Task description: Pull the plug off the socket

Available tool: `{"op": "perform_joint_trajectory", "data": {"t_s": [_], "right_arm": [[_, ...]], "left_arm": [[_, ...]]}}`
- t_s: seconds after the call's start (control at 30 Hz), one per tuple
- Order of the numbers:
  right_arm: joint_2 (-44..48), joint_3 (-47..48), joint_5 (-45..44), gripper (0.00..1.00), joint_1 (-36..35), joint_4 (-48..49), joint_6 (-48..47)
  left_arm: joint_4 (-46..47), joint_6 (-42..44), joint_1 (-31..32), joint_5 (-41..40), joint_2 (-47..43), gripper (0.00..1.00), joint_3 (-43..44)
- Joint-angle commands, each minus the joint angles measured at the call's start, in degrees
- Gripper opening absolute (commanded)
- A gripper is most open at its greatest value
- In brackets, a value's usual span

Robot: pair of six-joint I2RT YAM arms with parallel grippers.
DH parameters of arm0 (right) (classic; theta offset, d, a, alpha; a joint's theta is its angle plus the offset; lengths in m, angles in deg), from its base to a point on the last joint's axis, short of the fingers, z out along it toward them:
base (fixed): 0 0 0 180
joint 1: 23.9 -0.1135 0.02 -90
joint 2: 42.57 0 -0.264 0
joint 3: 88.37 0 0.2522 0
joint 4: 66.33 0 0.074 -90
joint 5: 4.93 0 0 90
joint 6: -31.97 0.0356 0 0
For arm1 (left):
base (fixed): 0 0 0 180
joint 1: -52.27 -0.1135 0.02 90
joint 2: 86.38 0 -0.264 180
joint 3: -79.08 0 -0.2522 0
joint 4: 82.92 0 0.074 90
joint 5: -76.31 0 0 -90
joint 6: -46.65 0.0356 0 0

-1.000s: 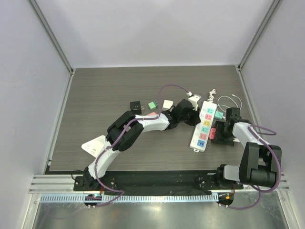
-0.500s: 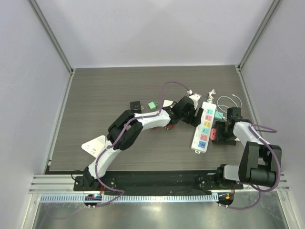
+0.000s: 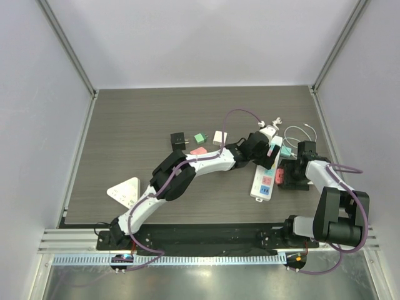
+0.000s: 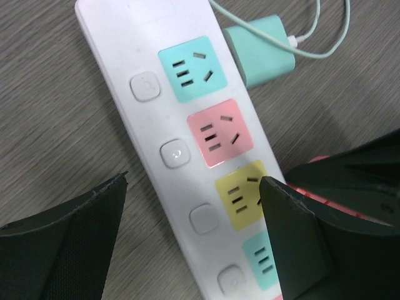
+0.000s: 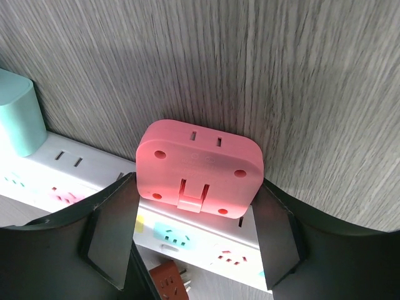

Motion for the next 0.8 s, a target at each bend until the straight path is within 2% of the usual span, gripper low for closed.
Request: {"op": "perform_joint_trajectory", "data": {"t_s": [0.0, 0.33, 0.77], "right_arm": [[-0.6, -0.5, 2.1, 0.01, -0.6, 0.3, -1.2], [-0.3, -0.8, 3.0, 0.01, -0.7, 1.1, -1.0], [-0.2, -1.4, 3.2, 0.01, -0.9, 1.8, 0.0]], "left_arm": [[-1.5, -1.5, 0.6, -2.8, 1.8, 0.88, 4.2], [-5.2, -6.0, 0.7, -4.5, 6.7, 0.89, 10.5], [-6.2, -9.0, 0.9, -2.8, 9.8, 0.9, 11.9]]}}
